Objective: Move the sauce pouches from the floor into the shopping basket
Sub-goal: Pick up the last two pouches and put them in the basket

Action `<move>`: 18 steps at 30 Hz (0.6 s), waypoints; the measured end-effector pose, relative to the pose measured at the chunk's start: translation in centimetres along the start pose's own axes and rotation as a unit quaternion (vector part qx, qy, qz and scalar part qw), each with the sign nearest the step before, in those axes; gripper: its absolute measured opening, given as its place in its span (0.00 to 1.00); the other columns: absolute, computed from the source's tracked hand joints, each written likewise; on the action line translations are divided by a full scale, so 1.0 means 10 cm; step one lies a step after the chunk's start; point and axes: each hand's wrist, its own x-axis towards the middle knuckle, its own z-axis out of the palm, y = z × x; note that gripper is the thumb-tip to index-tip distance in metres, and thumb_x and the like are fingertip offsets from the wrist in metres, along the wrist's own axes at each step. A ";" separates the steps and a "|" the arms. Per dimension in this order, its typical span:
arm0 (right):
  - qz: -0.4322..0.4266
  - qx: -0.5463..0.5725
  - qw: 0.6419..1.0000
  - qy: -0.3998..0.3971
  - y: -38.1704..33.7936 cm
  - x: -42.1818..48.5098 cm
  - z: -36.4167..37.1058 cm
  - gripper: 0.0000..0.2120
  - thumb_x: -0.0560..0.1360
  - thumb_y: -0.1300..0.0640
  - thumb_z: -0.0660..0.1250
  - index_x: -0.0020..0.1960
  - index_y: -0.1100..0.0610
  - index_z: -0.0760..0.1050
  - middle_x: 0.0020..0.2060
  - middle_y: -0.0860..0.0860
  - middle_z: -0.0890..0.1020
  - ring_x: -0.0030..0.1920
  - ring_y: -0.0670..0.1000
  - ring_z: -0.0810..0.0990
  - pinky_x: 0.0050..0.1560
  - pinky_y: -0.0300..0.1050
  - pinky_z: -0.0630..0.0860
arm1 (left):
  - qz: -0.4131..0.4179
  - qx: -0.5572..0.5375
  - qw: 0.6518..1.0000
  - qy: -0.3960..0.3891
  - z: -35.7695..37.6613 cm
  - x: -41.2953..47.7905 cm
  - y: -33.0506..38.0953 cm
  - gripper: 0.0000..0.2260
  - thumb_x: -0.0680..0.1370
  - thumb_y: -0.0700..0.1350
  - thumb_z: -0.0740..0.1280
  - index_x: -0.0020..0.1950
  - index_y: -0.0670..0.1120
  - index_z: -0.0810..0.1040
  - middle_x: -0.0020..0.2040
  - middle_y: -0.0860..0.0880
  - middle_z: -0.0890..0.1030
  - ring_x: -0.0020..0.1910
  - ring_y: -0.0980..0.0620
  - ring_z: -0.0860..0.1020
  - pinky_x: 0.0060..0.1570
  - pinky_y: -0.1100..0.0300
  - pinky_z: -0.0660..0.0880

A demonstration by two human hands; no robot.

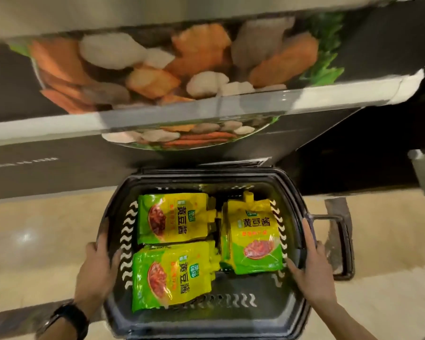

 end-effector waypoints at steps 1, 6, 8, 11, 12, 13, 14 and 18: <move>-0.008 0.003 1.000 0.018 0.03 0.03 0.04 0.57 0.71 0.55 0.76 0.76 0.32 0.34 0.58 0.60 0.75 0.43 0.57 0.82 0.51 0.56 0.79 | 0.009 0.009 1.000 0.016 0.03 0.04 -0.03 0.36 0.82 0.49 0.62 0.80 0.62 0.41 0.51 0.42 0.69 0.34 0.43 0.73 0.43 0.44 0.77; -0.015 0.020 0.999 0.031 0.13 0.15 0.08 0.59 0.68 0.59 0.79 0.77 0.34 0.38 0.53 0.58 0.83 0.38 0.54 0.83 0.44 0.50 0.80 | 0.077 0.056 0.995 0.025 0.07 0.15 -0.19 0.43 0.79 0.44 0.67 0.80 0.65 0.39 0.52 0.36 0.78 0.41 0.34 0.80 0.39 0.43 0.78; -0.011 0.031 0.999 0.011 0.13 0.15 0.06 0.60 0.67 0.60 0.79 0.77 0.33 0.37 0.48 0.59 0.85 0.35 0.51 0.82 0.44 0.51 0.81 | 0.087 0.046 0.995 0.014 0.03 0.17 -0.17 0.42 0.79 0.44 0.67 0.80 0.65 0.39 0.54 0.37 0.81 0.43 0.35 0.81 0.40 0.44 0.79; -0.004 0.037 0.999 -0.014 0.08 0.18 -0.06 0.62 0.67 0.61 0.80 0.75 0.30 0.36 0.36 0.51 0.83 0.29 0.43 0.78 0.35 0.39 0.76 | 0.087 0.018 0.996 -0.006 -0.05 0.13 -0.15 0.41 0.80 0.46 0.65 0.79 0.66 0.38 0.54 0.38 0.82 0.42 0.38 0.82 0.41 0.45 0.80; -0.005 0.036 0.999 -0.020 0.05 0.22 -0.11 0.62 0.67 0.62 0.80 0.75 0.30 0.36 0.33 0.47 0.80 0.26 0.43 0.77 0.31 0.34 0.72 | 0.088 0.012 0.996 -0.008 -0.06 0.10 -0.13 0.41 0.80 0.47 0.65 0.79 0.66 0.38 0.54 0.38 0.83 0.40 0.40 0.81 0.41 0.45 0.81; -0.006 0.033 0.999 -0.028 0.02 0.26 -0.16 0.62 0.67 0.62 0.80 0.75 0.30 0.37 0.30 0.45 0.77 0.25 0.43 0.76 0.27 0.32 0.70 | 0.085 0.006 0.996 -0.011 -0.06 0.09 -0.12 0.41 0.80 0.47 0.65 0.79 0.66 0.38 0.53 0.38 0.83 0.39 0.42 0.80 0.41 0.46 0.81; -0.006 0.025 0.999 -0.032 -0.02 0.31 -0.20 0.61 0.67 0.62 0.79 0.75 0.30 0.37 0.27 0.45 0.75 0.23 0.43 0.75 0.25 0.33 0.69 | 0.081 -0.001 0.997 -0.013 -0.05 0.09 -0.11 0.41 0.80 0.47 0.65 0.79 0.66 0.39 0.53 0.39 0.83 0.37 0.45 0.79 0.41 0.46 0.80; -0.006 0.015 1.000 -0.022 -0.06 0.42 -0.31 0.61 0.66 0.63 0.79 0.76 0.31 0.40 0.21 0.52 0.72 0.20 0.44 0.68 0.23 0.38 0.71 | 0.066 -0.012 0.998 0.000 0.01 0.01 -0.01 0.41 0.80 0.44 0.67 0.80 0.62 0.41 0.56 0.37 0.83 0.42 0.36 0.83 0.43 0.44 0.80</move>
